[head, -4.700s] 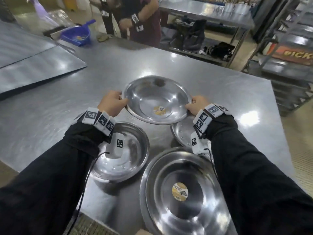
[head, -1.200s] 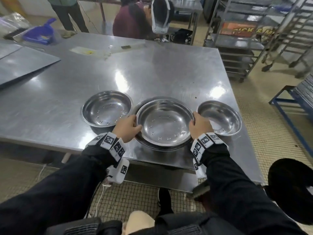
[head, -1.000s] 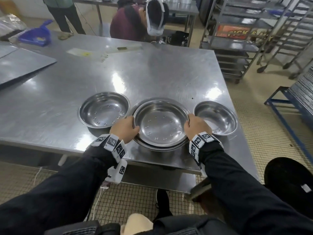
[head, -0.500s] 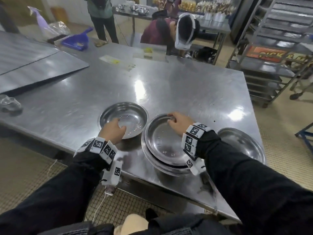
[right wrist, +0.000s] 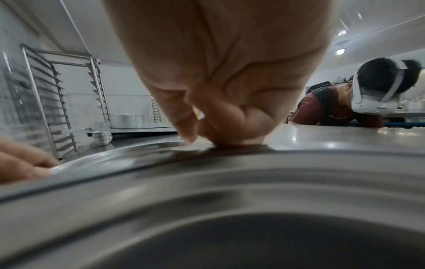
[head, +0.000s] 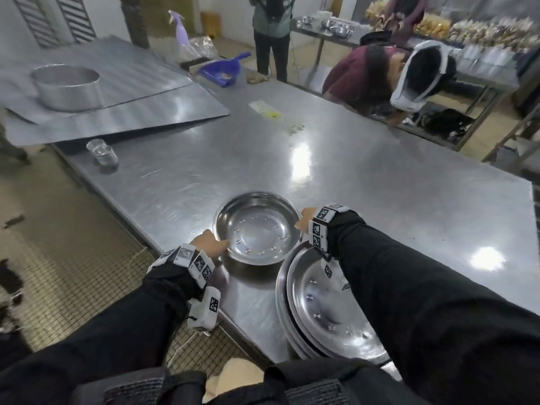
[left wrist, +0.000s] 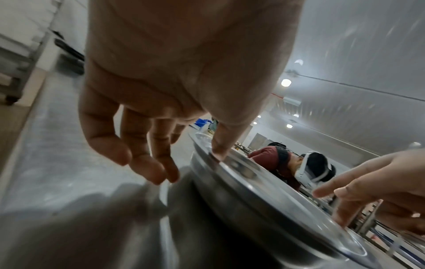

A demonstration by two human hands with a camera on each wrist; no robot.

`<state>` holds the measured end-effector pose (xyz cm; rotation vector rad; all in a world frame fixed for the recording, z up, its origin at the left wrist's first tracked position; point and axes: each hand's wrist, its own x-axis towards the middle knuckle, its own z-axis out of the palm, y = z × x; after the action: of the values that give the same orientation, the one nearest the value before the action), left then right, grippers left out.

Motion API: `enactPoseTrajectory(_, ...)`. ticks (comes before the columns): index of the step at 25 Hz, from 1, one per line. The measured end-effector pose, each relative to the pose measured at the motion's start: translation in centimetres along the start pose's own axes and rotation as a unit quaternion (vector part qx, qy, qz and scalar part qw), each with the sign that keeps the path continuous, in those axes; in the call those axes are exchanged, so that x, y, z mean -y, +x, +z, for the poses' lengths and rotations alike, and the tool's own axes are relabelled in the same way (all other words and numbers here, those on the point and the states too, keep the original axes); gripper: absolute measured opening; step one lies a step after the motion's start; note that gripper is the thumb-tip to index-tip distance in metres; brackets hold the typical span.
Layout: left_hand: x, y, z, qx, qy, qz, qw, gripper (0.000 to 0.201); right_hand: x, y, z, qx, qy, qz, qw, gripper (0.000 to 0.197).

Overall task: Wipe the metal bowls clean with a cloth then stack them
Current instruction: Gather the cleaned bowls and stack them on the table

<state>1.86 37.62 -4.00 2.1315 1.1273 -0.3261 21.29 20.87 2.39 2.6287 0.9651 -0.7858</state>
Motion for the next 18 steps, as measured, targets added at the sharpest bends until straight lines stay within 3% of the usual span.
enactPoseTrajectory(3, 0.3, 0.6, 0.5, 0.008, -0.053, 0.005, 0.999, 0.036, -0.1, 1.5, -0.5, 0.020, 0.006, -0.008, 1.000, 0.021)
enactPoseTrajectory(6, 0.7, 0.8, -0.4, -0.033, -0.098, 0.029, 0.994, 0.042, 0.1, 1.9, -0.3, 0.006, 0.052, -0.034, 0.998, 0.013)
enactPoseTrajectory(8, 0.1, 0.4, -1.7, -0.067, -0.120, 0.070, 0.988, 0.046, 0.1, 2.3, -0.4, -0.038, 0.119, -0.040, 0.991, 0.031)
enactPoseTrajectory(11, -2.8, -2.8, -4.2, -0.108, -0.159, 0.147, 0.970, 0.018, -0.4, 0.2, -2.1, -0.116, 0.245, -0.004, 0.963, 0.046)
enactPoseTrajectory(16, -6.3, -6.9, -5.1, -0.122, -0.182, 0.238, 0.946, 0.021, -3.7, -7.1, -3.1, -0.202, 0.367, 0.027, 0.908, 0.045)
enactPoseTrajectory(18, -7.3, -9.1, -4.0, -0.094, -0.185, 0.260, 0.943, 0.006, -5.3, -11.3, -1.8, -0.232, 0.415, 0.044, 0.879, 0.044)
